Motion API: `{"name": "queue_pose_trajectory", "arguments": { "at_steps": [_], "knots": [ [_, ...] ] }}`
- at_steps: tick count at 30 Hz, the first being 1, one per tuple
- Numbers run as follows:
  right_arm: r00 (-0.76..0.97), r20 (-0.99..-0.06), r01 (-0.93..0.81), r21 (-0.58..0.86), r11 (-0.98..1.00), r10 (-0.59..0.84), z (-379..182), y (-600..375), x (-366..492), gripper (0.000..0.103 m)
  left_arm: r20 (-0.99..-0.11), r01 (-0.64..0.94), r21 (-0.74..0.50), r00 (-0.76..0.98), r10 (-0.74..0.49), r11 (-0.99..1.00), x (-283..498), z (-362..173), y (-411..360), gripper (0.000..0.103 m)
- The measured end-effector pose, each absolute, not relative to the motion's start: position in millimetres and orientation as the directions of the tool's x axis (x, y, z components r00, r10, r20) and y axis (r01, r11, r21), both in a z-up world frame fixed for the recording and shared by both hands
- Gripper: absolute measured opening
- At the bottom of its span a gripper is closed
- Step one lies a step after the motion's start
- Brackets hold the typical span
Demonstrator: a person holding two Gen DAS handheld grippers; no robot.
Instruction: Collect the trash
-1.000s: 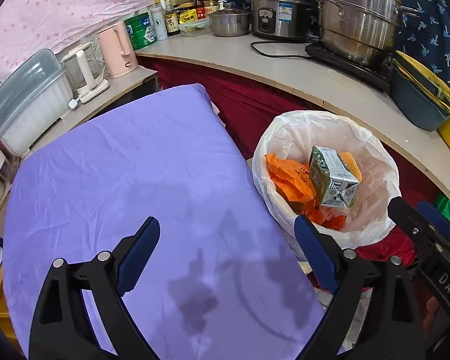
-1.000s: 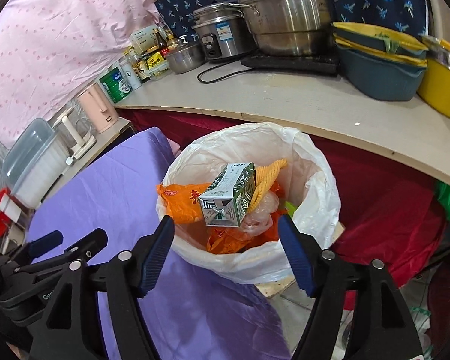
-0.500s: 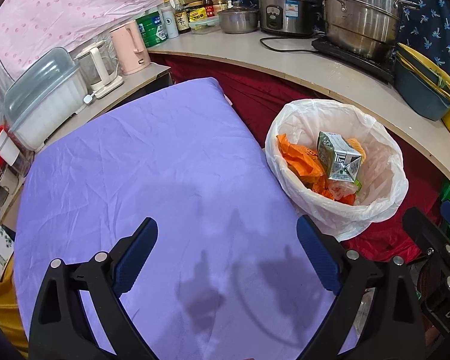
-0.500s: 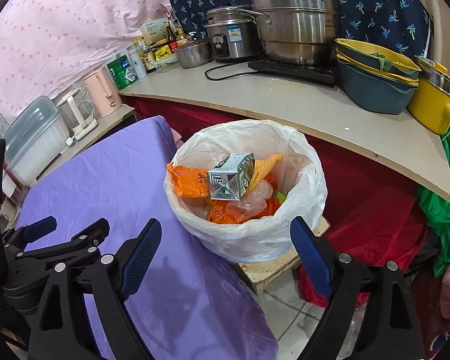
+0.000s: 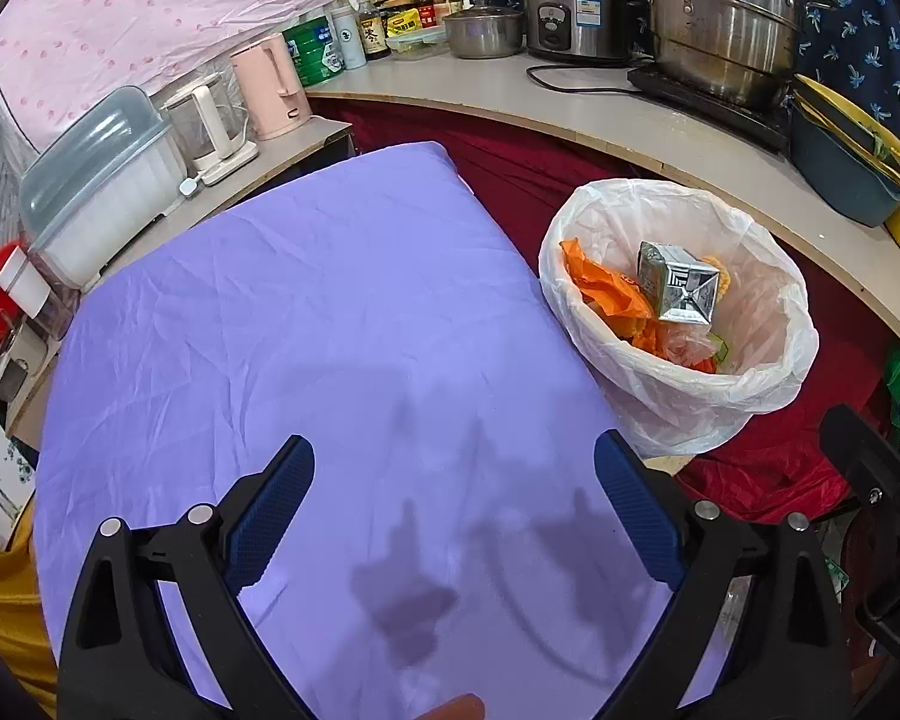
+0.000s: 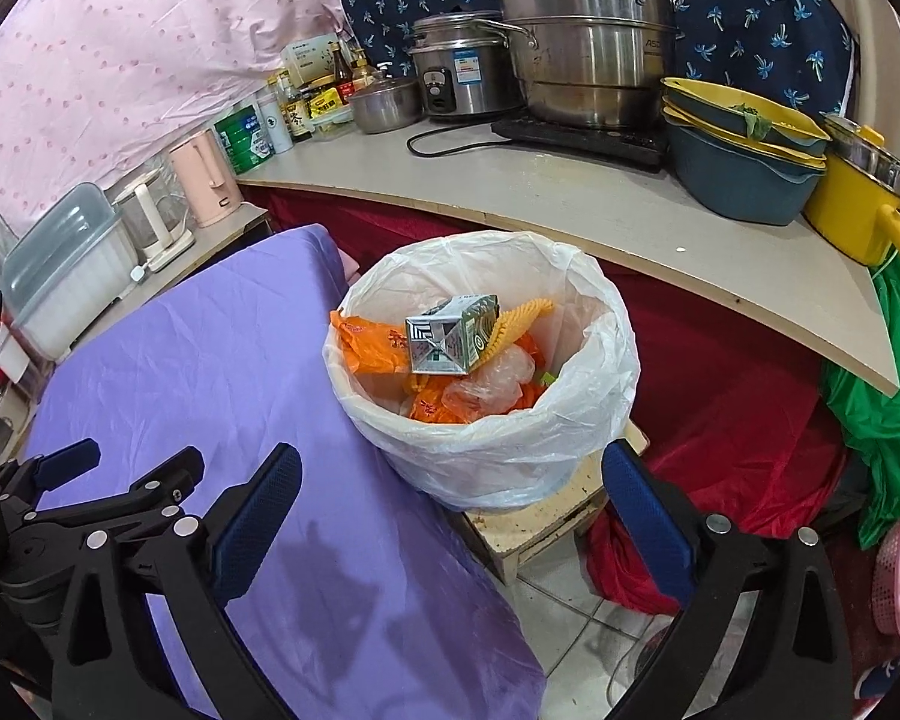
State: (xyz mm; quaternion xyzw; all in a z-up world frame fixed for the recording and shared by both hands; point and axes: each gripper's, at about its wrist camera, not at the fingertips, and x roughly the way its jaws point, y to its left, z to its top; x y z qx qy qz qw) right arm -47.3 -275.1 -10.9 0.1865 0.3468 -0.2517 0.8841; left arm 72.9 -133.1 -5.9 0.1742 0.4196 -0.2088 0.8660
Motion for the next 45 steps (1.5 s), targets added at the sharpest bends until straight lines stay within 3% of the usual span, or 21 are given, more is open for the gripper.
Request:
{"name": "queue_pose_trajectory", "arguments": {
  "at_steps": [45],
  "knots": [
    [0.617,-0.708,0.591,0.127,0.796,-0.345,-21,-272,-55,0.097,-0.792,0.507,0.156,0.577,-0.199,0.848,58,-14,-136,0.090]
  ]
}}
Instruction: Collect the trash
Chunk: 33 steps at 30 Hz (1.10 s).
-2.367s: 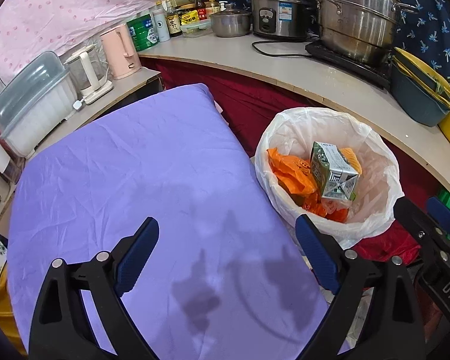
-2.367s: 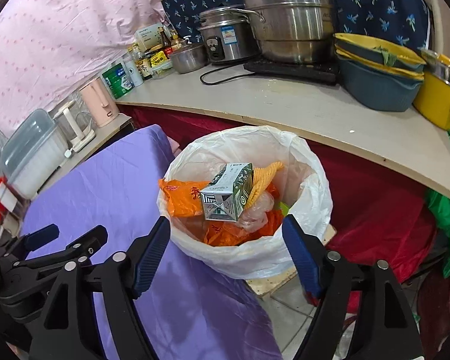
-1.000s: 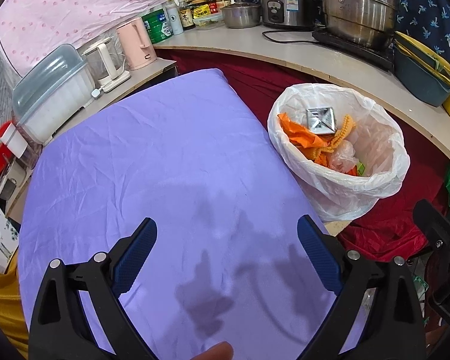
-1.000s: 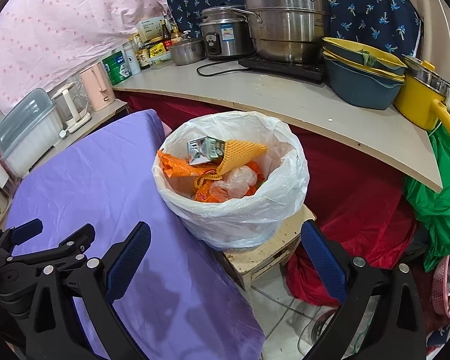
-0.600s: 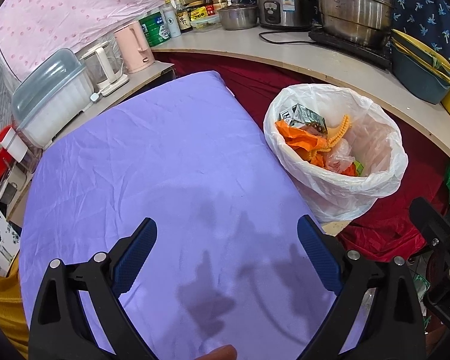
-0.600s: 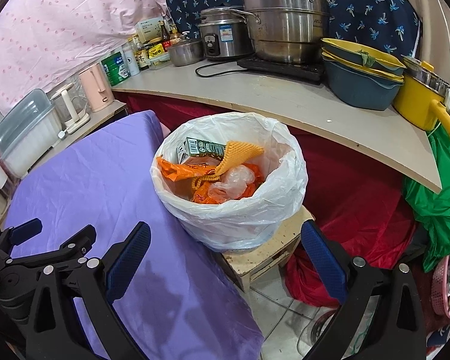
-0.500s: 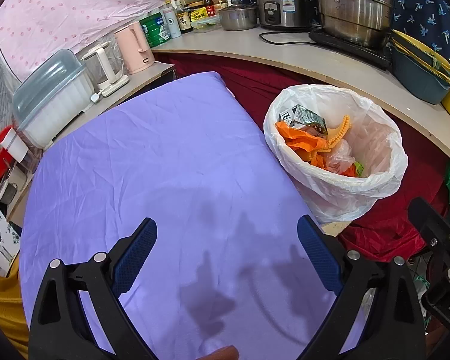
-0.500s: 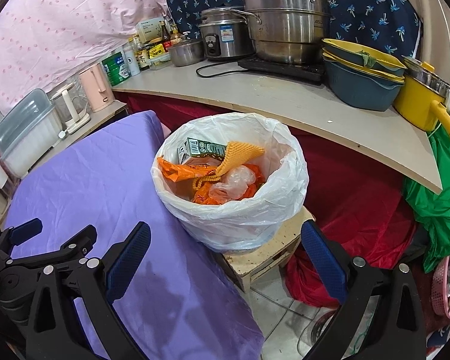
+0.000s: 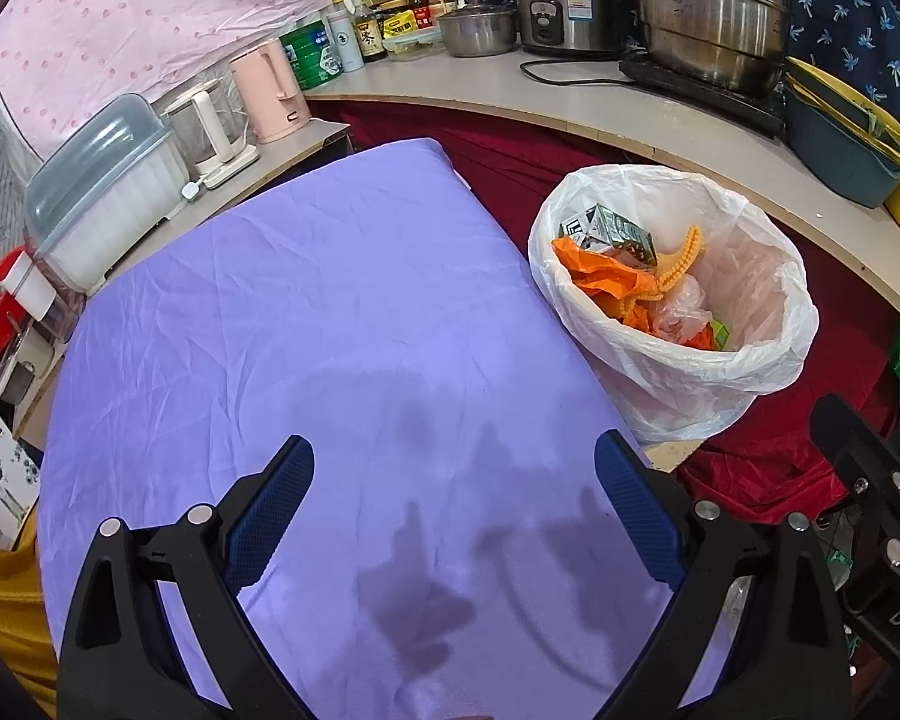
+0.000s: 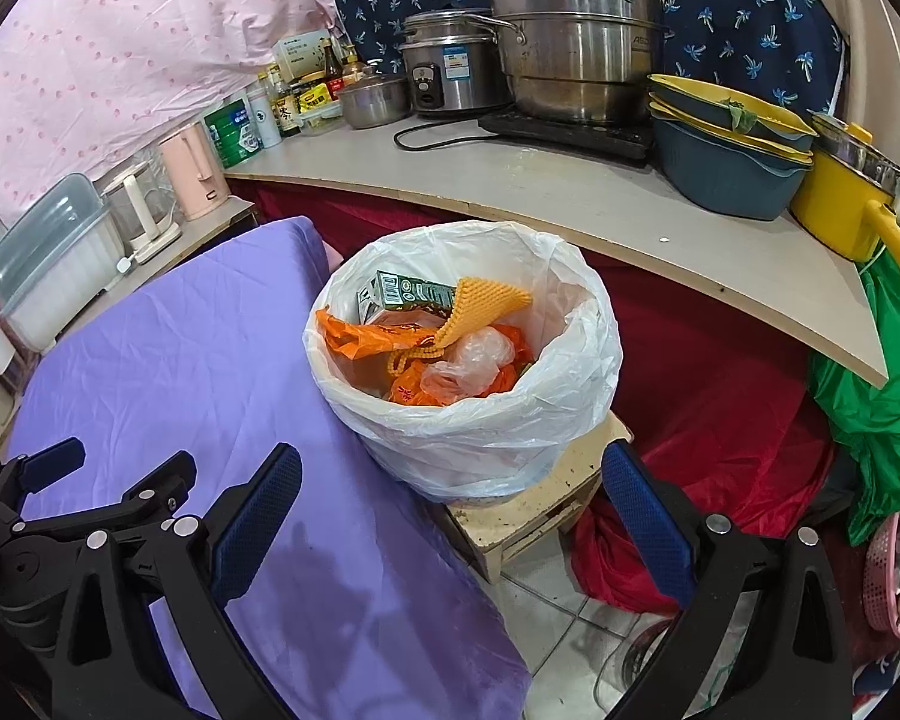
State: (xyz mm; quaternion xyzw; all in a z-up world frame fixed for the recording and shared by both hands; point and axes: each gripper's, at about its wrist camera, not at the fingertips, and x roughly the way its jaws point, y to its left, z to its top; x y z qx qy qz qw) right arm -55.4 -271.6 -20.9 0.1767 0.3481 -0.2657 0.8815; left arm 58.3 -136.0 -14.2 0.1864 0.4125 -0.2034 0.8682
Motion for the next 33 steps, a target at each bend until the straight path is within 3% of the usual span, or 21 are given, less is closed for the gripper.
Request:
{"name": "queue_pose_trajectory", "arguments": {
  "at_steps": [33],
  "knots": [
    [0.613,-0.711,0.593,0.124,0.796,-0.346,-24.4,-272.3,-54.9,0.097,-0.796,0.501,0.154,0.573,-0.193,0.852,57.9,-16.4,-136.8,0.090]
  ]
}}
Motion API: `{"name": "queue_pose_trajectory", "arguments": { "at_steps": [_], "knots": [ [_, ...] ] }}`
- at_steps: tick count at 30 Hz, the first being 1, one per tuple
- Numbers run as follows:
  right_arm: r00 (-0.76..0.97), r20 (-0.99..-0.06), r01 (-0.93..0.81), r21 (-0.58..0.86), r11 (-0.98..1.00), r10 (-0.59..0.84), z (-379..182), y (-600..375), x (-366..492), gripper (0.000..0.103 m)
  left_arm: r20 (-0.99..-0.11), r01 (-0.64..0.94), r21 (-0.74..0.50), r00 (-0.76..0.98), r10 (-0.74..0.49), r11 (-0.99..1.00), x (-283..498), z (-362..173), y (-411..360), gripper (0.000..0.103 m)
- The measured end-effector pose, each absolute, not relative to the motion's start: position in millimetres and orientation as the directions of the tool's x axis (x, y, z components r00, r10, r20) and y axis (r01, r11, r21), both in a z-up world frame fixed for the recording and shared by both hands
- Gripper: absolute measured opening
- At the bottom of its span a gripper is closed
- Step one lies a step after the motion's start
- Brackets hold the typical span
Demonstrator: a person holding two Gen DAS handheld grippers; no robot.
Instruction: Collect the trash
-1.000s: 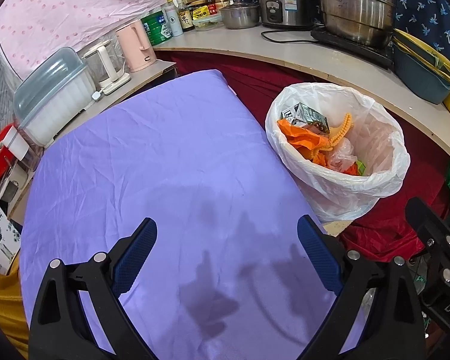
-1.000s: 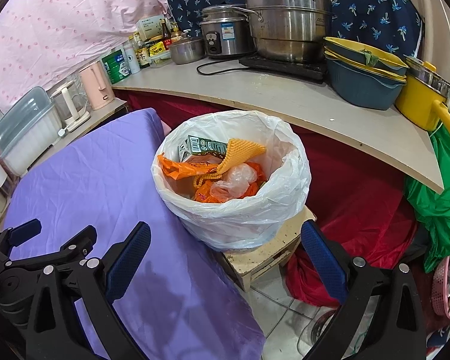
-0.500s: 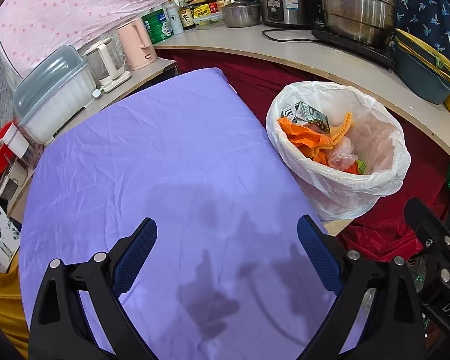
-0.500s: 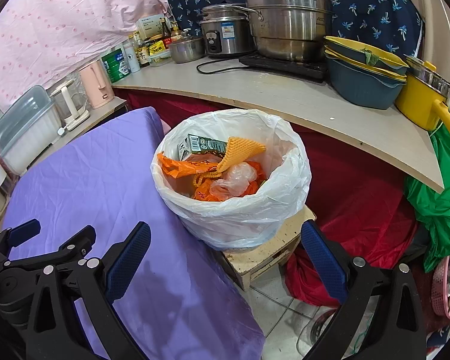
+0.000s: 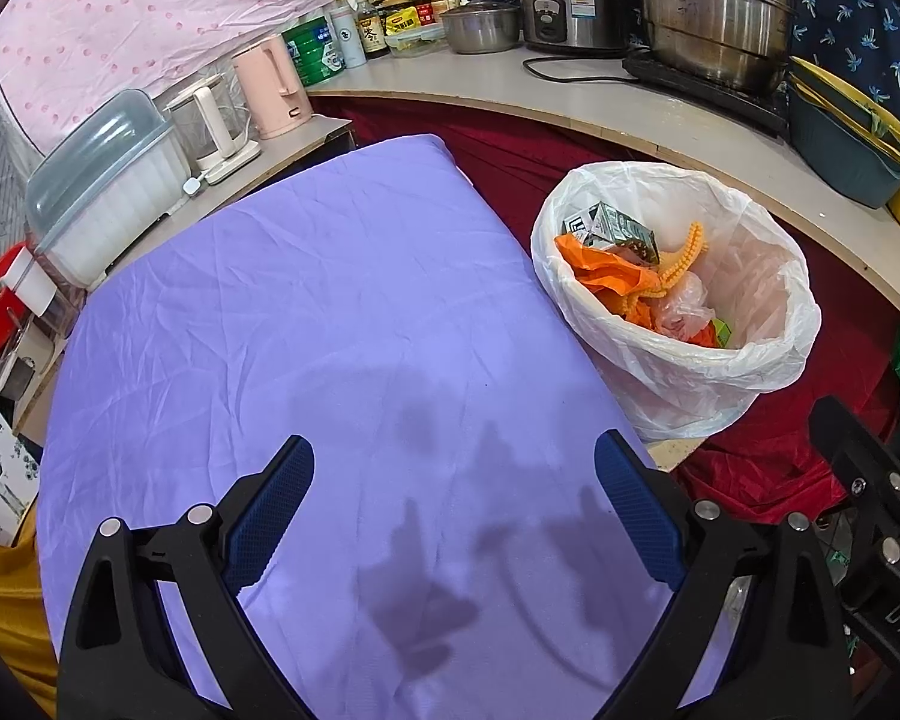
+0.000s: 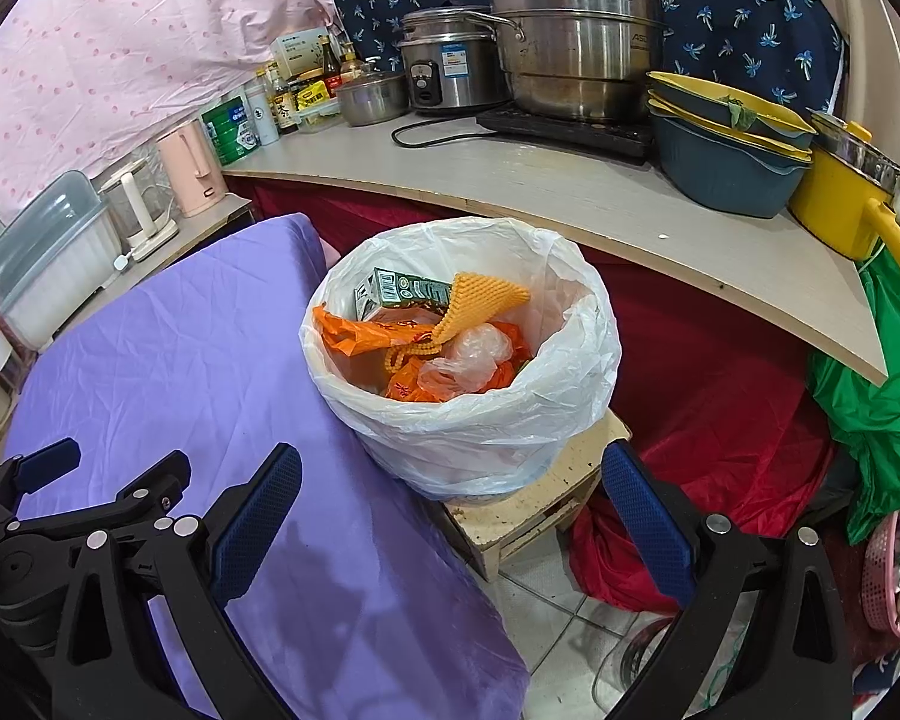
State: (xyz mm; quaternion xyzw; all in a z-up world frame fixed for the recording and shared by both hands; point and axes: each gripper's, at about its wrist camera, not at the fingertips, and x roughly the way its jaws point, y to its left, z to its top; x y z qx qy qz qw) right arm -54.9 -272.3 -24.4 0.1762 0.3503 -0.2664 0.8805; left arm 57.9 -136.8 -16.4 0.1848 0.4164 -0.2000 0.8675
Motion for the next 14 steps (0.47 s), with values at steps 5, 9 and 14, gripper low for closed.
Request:
{"name": "queue_pose_trajectory", "arguments": {
  "at_steps": [5,9,14],
  "knots": [
    [0.612,-0.712,0.594,0.126,0.795,-0.345,-25.3,-272.8,-55.8,0.097,-0.796,0.503,0.154,0.573,-0.194,0.851,57.1,-16.8,-137.5,0.090],
    [0.609,-0.713,0.597,0.123,0.793,-0.348,-26.3,-273.8,-56.5,0.097,-0.793,0.496,0.158,0.579,-0.190,0.854,56.5,-16.7,-138.2,0.090],
    [0.600,-0.715,0.607,0.113,0.787,-0.360,-29.5,-274.7,-60.1,0.097,-0.791,0.501,0.143,0.576,-0.206,0.853,56.0,-15.6,-139.3,0.090]
  ]
}}
